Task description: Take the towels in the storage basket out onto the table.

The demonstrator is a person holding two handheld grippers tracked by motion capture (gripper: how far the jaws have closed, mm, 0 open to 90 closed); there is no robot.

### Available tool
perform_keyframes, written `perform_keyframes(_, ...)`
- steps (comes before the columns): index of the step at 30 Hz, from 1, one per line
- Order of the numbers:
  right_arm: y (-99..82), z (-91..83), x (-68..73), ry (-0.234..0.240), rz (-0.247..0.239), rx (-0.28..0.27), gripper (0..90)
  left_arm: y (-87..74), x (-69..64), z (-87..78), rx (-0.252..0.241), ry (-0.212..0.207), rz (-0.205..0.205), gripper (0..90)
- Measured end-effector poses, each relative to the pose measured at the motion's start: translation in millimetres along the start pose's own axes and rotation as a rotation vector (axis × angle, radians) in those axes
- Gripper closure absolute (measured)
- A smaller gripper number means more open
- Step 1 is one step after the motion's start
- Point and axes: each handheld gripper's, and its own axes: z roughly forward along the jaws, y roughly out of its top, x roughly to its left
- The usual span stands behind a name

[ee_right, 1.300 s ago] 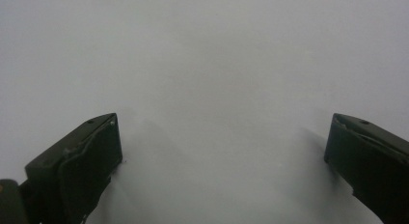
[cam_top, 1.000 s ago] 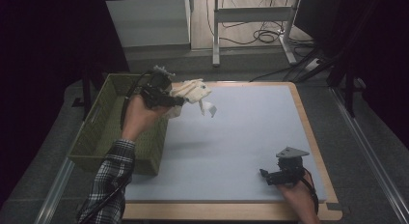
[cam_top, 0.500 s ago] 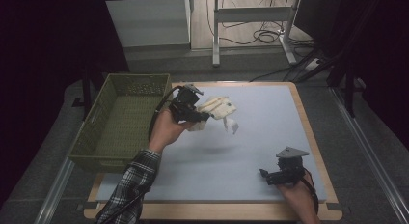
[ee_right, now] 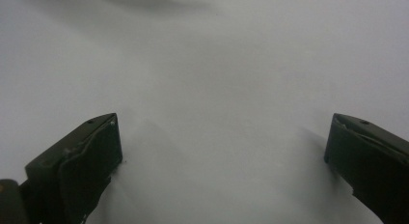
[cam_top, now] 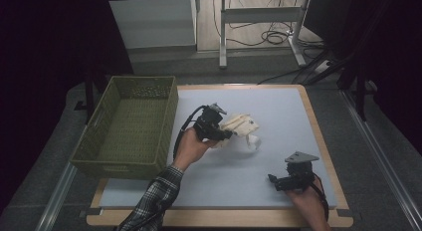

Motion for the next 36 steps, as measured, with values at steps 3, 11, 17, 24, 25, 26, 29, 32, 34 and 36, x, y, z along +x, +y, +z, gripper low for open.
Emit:
perform_keyframes(3, 0.0, 0.0, 0.0, 0.000, 0.000, 0.000, 0.0, -6.7, -3.6, 15.9, 0.009, -0.006, 0.008, 67.0)
perform_keyframes(11, 0.1, -0.2, 0.0, 0.001, 0.000, 0.002, 0.0, -20.2, -12.6, 41.9, 0.039, -0.007, 0.036, 61.5)
perform_keyframes(17, 0.1, -0.2, -0.1, 0.000, 0.000, 0.002, 0.0, -30.6, -16.9, 60.9, 0.059, -0.031, 0.039, 42.7)
perform_keyframes(24, 0.1, -0.2, -0.1, 0.000, -0.001, 0.002, 0.0, -36.8, -25.8, 67.3, 0.060, -0.029, 0.093, 17.3)
perform_keyframes(25, 0.1, -0.2, -0.1, 0.001, 0.001, 0.002, 0.0, -36.6, -28.7, 64.1, 0.060, -0.016, 0.104, 13.2)
perform_keyframes(26, 0.1, -0.2, -0.1, 0.001, 0.001, 0.002, 0.0, -36.6, -28.7, 64.1, 0.060, -0.016, 0.104, 12.5)
perform_keyframes(29, 0.1, -0.2, -0.2, 0.001, -0.001, 0.002, 0.0, -36.7, -31.2, 55.0, 0.066, -0.011, 0.124, 11.9)
perform_keyframes(32, 0.1, -0.2, -0.4, 0.002, -0.001, 0.002, 0.0, -38.9, -31.7, 45.3, 0.049, -0.014, 0.119, 14.4)
perform_keyframes(34, 0.2, -0.2, -0.4, 0.002, -0.001, 0.002, 0.0, -44.5, -29.4, 37.2, 0.039, -0.020, 0.098, 16.7)
perform_keyframes(36, 0.2, -0.2, -0.4, 0.002, 0.000, 0.002, 0.0, -49.5, -27.3, 33.3, 0.036, -0.016, 0.090, 20.2)
